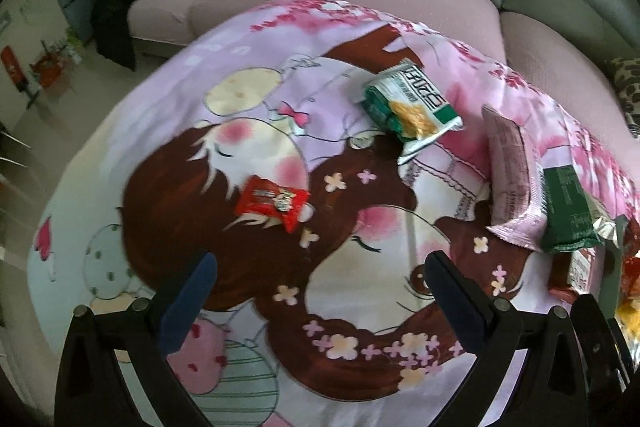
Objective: Organize snacks
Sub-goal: 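Move both open tools back from the tray toward the snack pile, then grasp the pink wrapped packet with the left tool while the right tool grasps the green biscuit box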
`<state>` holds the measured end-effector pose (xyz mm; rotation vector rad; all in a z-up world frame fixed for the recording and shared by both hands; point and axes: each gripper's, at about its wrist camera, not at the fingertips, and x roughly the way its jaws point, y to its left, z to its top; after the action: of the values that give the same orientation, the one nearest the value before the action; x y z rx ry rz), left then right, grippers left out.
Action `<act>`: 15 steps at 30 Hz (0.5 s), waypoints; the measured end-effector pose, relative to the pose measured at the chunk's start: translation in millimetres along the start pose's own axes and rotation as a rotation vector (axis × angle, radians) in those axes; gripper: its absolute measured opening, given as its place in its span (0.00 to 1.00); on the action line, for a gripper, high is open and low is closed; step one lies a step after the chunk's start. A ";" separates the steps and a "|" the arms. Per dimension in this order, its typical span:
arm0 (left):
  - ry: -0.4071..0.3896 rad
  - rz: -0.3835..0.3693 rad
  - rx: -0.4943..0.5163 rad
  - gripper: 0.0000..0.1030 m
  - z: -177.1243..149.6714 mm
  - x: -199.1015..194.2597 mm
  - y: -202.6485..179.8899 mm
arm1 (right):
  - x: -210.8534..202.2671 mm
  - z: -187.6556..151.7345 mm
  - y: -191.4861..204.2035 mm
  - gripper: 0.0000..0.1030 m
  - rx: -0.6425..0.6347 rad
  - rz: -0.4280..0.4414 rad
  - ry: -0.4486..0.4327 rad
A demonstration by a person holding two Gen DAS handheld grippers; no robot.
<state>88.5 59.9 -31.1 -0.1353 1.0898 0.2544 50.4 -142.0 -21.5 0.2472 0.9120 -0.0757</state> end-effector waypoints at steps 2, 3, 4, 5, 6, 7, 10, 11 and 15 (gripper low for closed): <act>-0.004 -0.024 0.001 1.00 2.1 2.0 -0.6 | -3.8 2.3 0.8 0.93 -0.009 -0.006 -0.024; -0.009 -0.040 0.003 1.00 3.4 2.3 -0.9 | -6.1 4.1 1.6 0.92 -0.017 -0.013 -0.039; -0.016 -0.055 0.003 1.00 5.0 2.3 -0.7 | -7.6 5.6 2.2 0.88 -0.024 -0.018 -0.051; -0.027 -0.074 0.001 1.00 7.3 2.2 -0.5 | -8.8 7.7 3.6 0.87 -0.038 -0.022 -0.063; -0.031 -0.089 0.001 1.00 10.0 2.9 -1.1 | -8.6 8.9 4.3 0.85 -0.046 -0.026 -0.066; -0.033 -0.112 0.005 1.00 12.5 4.0 -2.4 | -8.1 10.0 5.0 0.84 -0.053 -0.029 -0.067; -0.043 -0.176 -0.004 1.00 21.0 7.4 -6.3 | -3.5 15.5 6.6 0.79 -0.061 -0.030 -0.067; -0.048 -0.203 -0.014 1.00 24.4 9.1 -8.3 | -2.3 18.1 6.5 0.78 -0.058 -0.026 -0.069; -0.045 -0.291 -0.044 1.00 34.8 15.0 -17.6 | 4.2 28.7 11.4 0.74 -0.080 -0.038 -0.077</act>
<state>129.6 53.1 -28.8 -0.3228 1.0064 0.0198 77.0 -137.8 -6.0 0.1518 0.8415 -0.0827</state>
